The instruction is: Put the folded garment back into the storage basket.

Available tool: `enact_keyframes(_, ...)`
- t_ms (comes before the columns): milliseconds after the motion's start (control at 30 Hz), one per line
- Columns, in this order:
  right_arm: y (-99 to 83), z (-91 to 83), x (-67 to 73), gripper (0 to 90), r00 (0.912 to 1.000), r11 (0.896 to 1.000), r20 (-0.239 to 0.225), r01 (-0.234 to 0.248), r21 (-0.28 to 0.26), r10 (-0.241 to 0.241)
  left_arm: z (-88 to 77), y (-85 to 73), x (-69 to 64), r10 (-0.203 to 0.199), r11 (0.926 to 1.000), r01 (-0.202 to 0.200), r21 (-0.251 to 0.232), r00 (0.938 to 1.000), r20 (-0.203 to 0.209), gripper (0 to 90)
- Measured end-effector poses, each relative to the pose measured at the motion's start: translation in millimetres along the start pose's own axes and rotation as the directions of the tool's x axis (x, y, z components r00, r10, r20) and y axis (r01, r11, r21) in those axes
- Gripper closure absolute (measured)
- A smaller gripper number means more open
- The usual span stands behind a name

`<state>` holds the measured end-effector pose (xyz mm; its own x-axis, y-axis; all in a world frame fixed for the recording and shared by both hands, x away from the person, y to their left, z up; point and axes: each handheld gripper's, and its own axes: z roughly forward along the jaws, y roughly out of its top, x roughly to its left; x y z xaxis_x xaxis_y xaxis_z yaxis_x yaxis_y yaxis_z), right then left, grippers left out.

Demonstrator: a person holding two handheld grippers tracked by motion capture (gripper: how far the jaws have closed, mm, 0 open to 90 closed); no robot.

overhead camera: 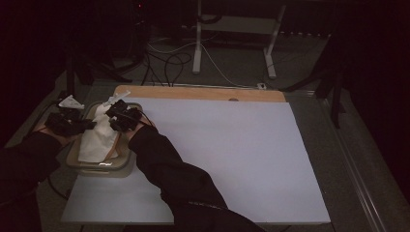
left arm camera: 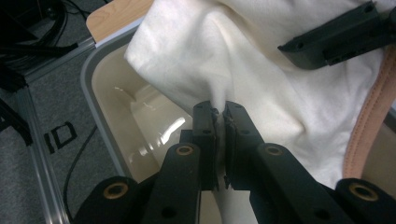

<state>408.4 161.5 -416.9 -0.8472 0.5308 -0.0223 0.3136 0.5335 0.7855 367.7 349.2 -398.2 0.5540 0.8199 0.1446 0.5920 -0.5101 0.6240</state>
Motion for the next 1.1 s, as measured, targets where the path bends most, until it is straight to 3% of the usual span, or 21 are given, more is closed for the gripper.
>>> enact_keyframes(167, -4.1, 5.6, -0.8, 72.2, 1.0000, 1.000, 0.002, 0.001, 0.023, -0.001, 4.5, 0.0, 0.3, -0.002, 0.9998, 0.002, 0.019, 1.0000, 0.006, 85.8)
enact_keyframes(200, -5.3, 7.1, -1.5, 64.1, 1.0000, 0.999, -0.005, -0.003, 0.032, 0.003, 7.1, -1.0, 0.8, -0.006, 0.9997, 0.006, 0.025, 1.0000, 0.004, 83.9)
enact_keyframes(267, -9.3, 14.0, -5.3, 45.0, 0.9987, 0.996, -0.037, -0.032, 0.084, 0.035, 12.8, -3.7, 1.7, -0.014, 0.9993, 0.015, 0.035, 0.9996, -0.026, 65.7)
enact_keyframes(333, -12.9, 15.0, -8.1, 33.4, 0.9993, 0.995, -0.021, -0.029, 0.094, 0.031, 15.7, -5.4, 1.5, -0.022, 0.9990, 0.022, 0.040, 0.9995, -0.023, 55.7)
enact_keyframes(400, -14.5, 13.6, -12.4, 24.1, 0.9980, 0.994, -0.022, -0.056, 0.099, 0.059, 17.0, -5.6, 1.0, -0.025, 0.9981, 0.026, 0.056, 0.9993, -0.028, 48.4)
enact_keyframes(433, -14.5, 12.2, -13.6, 21.4, 0.9987, 0.994, -0.025, -0.042, 0.097, 0.045, 17.0, -5.5, 0.6, -0.029, 0.9981, 0.030, 0.054, 0.9994, -0.018, 45.7)
enact_keyframes(633, -11.2, -4.1, -20.5, 13.8, 0.9992, 0.999, -0.020, -0.033, 0.036, 0.033, 14.3, -3.0, -2.3, -0.033, 0.9984, 0.033, 0.046, 0.9994, 0.006, 36.0)
enact_keyframes(867, -12.5, -12.8, -20.8, 13.2, 0.9993, 1.000, -0.033, -0.020, 0.017, 0.020, 12.1, -0.4, -7.9, -0.037, 0.9987, 0.036, 0.036, 0.9987, 0.036, 26.6)
enact_keyframes(1100, -13.8, -22.6, -22.7, 13.1, 0.9990, 1.000, -0.043, -0.004, 0.000, 0.004, 9.1, 3.2, -10.8, -0.029, 0.9994, 0.027, 0.020, 0.9947, 0.099, 15.3)
